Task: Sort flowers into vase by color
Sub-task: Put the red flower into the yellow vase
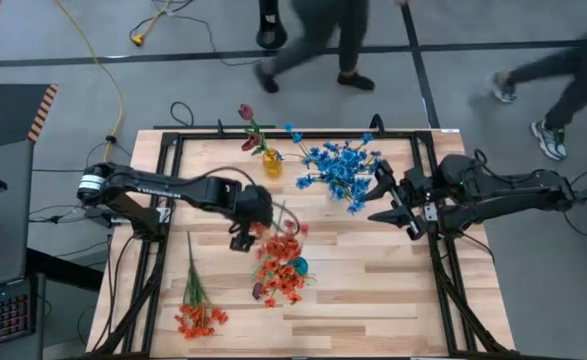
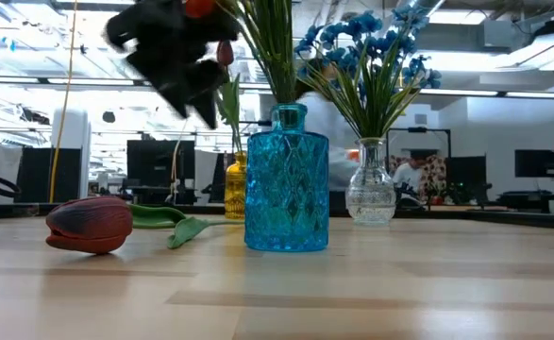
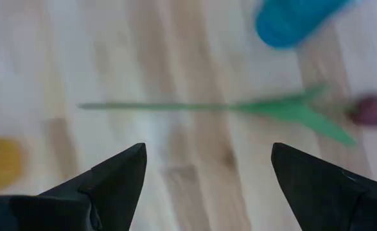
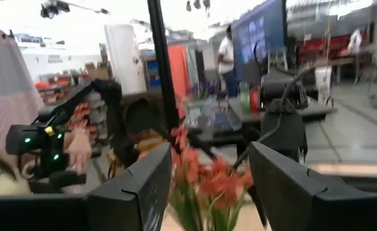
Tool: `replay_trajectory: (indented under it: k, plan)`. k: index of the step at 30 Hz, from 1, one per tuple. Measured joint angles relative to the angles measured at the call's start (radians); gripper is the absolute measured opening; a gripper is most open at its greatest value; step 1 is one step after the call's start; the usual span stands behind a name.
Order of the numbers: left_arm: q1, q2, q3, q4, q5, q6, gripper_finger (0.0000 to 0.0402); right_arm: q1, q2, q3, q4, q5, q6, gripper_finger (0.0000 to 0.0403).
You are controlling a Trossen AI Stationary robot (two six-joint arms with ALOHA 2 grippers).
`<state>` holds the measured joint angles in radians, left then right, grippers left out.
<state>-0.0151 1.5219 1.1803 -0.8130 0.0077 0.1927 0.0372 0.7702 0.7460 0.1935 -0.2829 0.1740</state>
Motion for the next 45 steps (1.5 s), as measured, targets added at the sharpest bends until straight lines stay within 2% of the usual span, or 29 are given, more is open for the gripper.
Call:
replay_trajectory:
  k: [3, 8, 11, 16, 19, 30, 39, 45]
  plan:
    - [-0.039, 0.0, -0.069, 0.036, 0.015, 0.012, 0.0323, 0.013, -0.006, 0.0, -0.085, 0.071, -0.001, 0.0235]
    - [-0.107, 0.0, -0.177, 0.223, 0.01, 0.152, 0.0322, 0.015, -0.015, 0.0, -0.216, 0.202, 0.001, 0.0235]
    - [-0.134, 0.0, -0.222, 0.349, -0.004, 0.243, 0.0322, 0.015, -0.011, 0.0, -0.255, 0.208, 0.001, 0.0235]
    - [-0.154, 0.001, -0.252, 0.43, -0.037, 0.351, 0.0322, 0.015, -0.004, 0.0, -0.292, 0.208, 0.035, 0.0235]
    - [-0.154, 0.001, -0.264, 0.428, -0.052, 0.372, 0.0322, 0.015, -0.003, 0.0, -0.304, 0.208, 0.043, 0.0235]
    - [-0.154, 0.001, -0.27, 0.428, -0.209, 0.371, 0.0322, 0.015, -0.002, 0.0, -0.307, 0.208, 0.046, 0.0235]
    - [-0.15, 0.001, -0.27, 0.396, -0.433, 0.39, 0.0322, 0.015, -0.002, 0.0, -0.307, 0.208, 0.045, 0.0235]
    - [-0.137, -0.005, -0.27, 0.379, -0.414, 0.345, 0.0322, 0.015, -0.002, 0.0, -0.307, 0.208, 0.045, 0.0235]
